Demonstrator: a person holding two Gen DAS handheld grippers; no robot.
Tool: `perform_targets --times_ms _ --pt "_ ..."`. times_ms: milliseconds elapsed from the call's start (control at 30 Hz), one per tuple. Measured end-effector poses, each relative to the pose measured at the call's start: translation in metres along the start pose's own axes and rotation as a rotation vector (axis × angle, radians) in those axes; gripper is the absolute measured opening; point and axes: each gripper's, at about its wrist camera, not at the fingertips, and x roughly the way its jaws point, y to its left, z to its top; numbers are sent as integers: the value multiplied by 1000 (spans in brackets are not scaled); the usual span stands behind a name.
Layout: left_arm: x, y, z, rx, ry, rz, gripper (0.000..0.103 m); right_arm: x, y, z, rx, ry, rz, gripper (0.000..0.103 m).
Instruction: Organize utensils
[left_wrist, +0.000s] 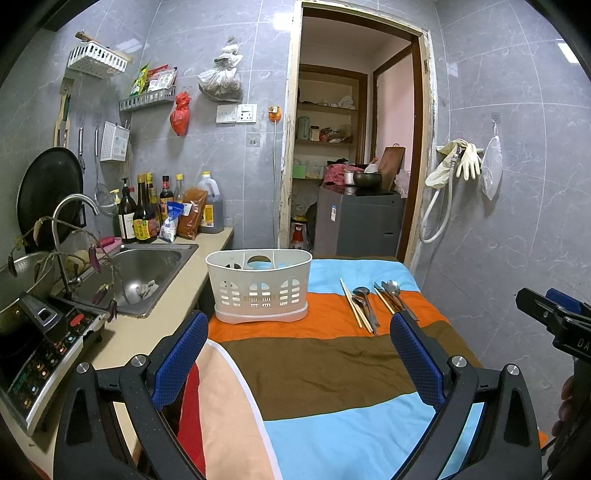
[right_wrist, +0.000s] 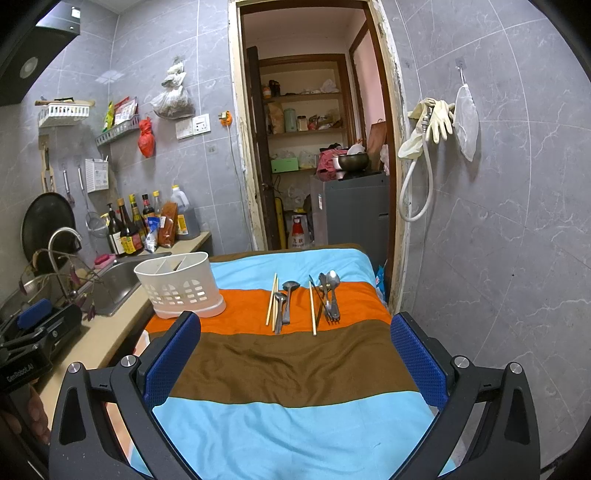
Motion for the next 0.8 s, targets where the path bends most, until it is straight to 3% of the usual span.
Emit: perform_targets --times_ms 800 --pt "-1 -2 -1 2 0 2 97 3 -2 0 3 2 0 103"
